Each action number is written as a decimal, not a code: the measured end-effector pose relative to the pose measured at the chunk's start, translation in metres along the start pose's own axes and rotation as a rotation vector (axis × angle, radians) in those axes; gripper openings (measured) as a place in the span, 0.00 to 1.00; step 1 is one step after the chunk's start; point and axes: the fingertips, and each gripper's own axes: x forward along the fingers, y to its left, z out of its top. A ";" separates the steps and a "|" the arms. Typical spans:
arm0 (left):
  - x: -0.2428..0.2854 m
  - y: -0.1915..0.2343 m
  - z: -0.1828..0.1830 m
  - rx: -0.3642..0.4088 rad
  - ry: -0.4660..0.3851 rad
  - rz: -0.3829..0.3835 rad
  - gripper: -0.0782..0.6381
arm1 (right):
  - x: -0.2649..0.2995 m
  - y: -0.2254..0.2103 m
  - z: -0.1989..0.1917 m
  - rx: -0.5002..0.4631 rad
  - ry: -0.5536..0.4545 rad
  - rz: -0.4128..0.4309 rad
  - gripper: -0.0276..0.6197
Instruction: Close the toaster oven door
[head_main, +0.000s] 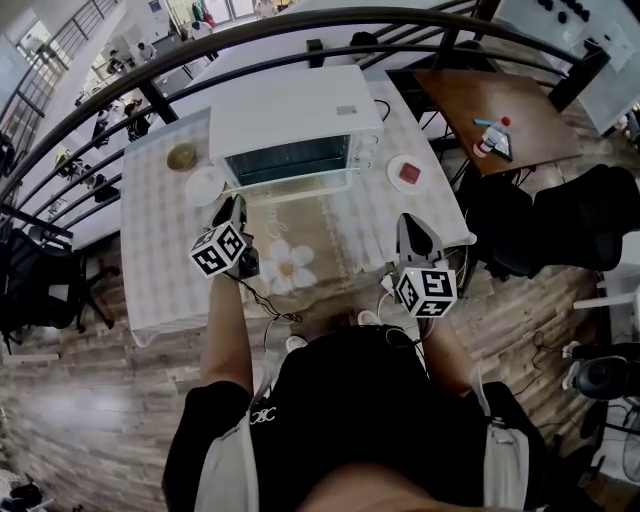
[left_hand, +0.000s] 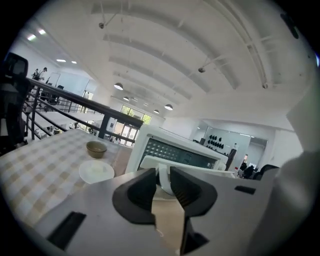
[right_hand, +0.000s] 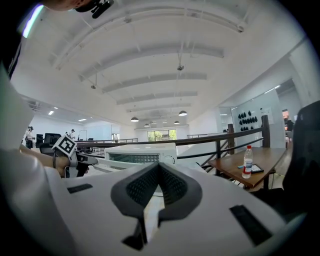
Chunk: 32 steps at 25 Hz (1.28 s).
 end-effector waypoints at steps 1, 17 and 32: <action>0.004 0.000 0.004 -0.024 0.000 -0.009 0.25 | 0.000 -0.002 0.000 0.001 -0.001 -0.003 0.04; 0.044 0.009 0.038 -0.405 -0.008 -0.135 0.26 | -0.001 -0.015 0.001 0.018 -0.017 -0.029 0.04; 0.058 0.020 0.051 -0.598 -0.075 -0.127 0.24 | 0.005 -0.017 0.011 0.009 -0.035 -0.027 0.04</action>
